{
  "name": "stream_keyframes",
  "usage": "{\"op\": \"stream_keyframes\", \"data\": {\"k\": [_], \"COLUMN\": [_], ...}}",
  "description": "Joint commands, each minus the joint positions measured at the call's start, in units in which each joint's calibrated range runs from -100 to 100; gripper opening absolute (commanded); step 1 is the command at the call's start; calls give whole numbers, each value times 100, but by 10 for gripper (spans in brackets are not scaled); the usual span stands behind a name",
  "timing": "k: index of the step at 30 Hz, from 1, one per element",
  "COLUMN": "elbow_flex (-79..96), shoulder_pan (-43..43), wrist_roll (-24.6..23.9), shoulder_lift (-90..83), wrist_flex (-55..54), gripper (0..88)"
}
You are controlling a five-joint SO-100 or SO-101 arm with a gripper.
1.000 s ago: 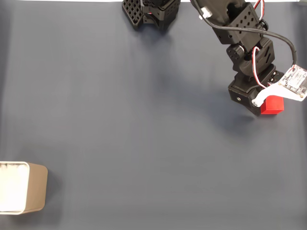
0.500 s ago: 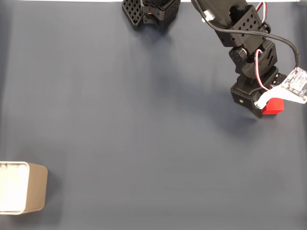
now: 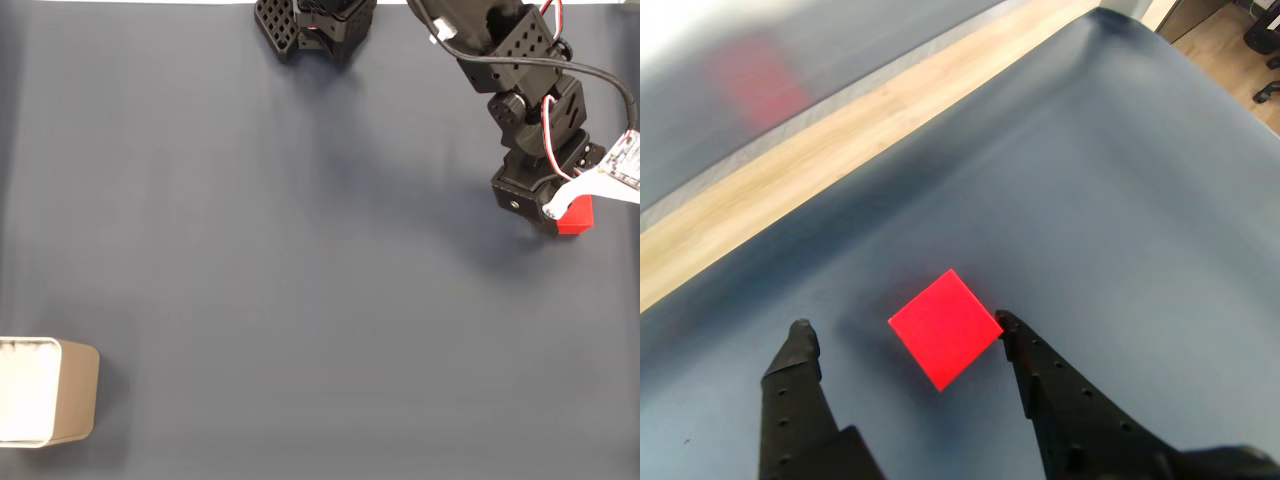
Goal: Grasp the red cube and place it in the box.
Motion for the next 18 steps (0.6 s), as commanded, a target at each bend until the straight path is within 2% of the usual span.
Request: {"op": "stream_keyframes", "data": {"k": [1, 18], "elbow_flex": [-217, -244], "shoulder_pan": [-74, -251], "wrist_roll": [-44, -93], "shoulder_lift": [-92, -187], "wrist_flex": [164, 303], "gripper": [402, 399]}}
